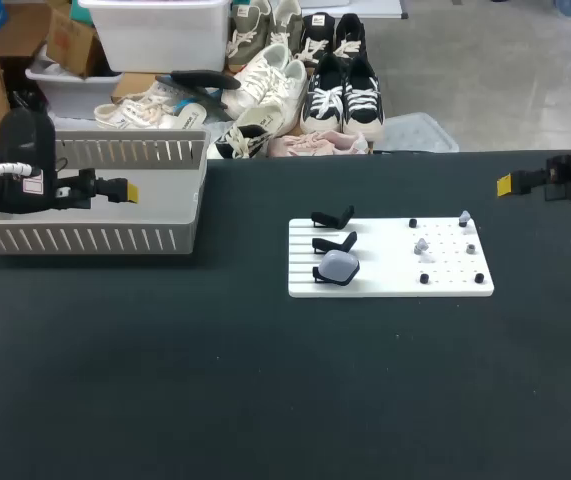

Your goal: Pick up each earbud case from the left stands, insert the matching earbuds, close the lid, and place the case in the box.

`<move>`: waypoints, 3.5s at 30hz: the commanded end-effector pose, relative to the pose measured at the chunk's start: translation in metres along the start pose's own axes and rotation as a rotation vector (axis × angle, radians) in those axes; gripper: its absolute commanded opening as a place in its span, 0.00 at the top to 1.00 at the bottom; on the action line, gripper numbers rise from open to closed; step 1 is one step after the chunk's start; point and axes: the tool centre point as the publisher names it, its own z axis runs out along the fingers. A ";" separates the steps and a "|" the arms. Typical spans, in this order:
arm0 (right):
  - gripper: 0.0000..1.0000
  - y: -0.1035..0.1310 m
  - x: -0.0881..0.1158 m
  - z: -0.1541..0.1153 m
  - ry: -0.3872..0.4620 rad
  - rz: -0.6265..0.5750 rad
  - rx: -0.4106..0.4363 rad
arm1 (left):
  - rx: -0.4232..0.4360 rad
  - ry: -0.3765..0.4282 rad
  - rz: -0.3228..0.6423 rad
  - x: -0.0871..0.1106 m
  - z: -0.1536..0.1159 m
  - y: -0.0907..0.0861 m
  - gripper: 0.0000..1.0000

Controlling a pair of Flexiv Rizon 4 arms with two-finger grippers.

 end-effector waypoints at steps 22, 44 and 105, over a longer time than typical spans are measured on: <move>0.00 -0.002 0.000 0.000 0.001 -0.001 -0.007 | -0.003 0.006 0.000 -0.001 0.000 0.000 0.00; 0.00 -0.002 0.000 0.000 0.001 -0.001 -0.007 | 0.026 0.012 0.027 -0.005 0.003 -0.004 0.00; 0.00 -0.002 0.000 0.000 0.001 -0.001 -0.007 | 0.667 0.105 1.038 0.037 0.146 -0.155 0.00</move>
